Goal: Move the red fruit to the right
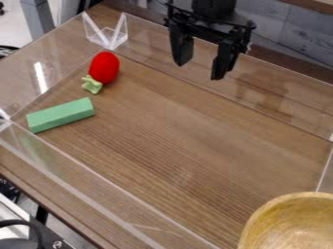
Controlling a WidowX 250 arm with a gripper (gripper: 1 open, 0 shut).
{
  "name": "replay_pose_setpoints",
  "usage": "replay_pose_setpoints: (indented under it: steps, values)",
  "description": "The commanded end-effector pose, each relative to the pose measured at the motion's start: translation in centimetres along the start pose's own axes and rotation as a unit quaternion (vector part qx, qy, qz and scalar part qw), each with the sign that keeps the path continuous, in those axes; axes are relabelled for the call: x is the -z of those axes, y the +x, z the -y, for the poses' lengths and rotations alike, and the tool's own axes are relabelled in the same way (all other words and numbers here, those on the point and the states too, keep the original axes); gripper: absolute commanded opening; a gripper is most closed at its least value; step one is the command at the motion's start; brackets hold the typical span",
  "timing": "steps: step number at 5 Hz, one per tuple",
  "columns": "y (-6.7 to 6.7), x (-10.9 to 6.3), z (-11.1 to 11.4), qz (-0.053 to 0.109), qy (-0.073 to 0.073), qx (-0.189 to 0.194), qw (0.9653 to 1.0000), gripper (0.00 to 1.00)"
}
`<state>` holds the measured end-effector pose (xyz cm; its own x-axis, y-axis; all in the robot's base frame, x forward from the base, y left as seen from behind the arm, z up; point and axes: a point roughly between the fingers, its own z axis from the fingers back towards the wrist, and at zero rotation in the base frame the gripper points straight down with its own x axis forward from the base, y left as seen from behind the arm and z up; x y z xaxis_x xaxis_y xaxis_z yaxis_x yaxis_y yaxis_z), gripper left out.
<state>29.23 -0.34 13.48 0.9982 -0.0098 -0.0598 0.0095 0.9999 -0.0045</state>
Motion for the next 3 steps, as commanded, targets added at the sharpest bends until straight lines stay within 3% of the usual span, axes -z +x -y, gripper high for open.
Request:
replay_pose_setpoints:
  steps: [1,3]
  values:
    - [-0.2,0.2,-1.6,-0.003,-0.003,-0.009,0.9999,1.0]
    - [-1.1,0.3,-9.0,0.013,-0.003,-0.039,0.9991,1.0]
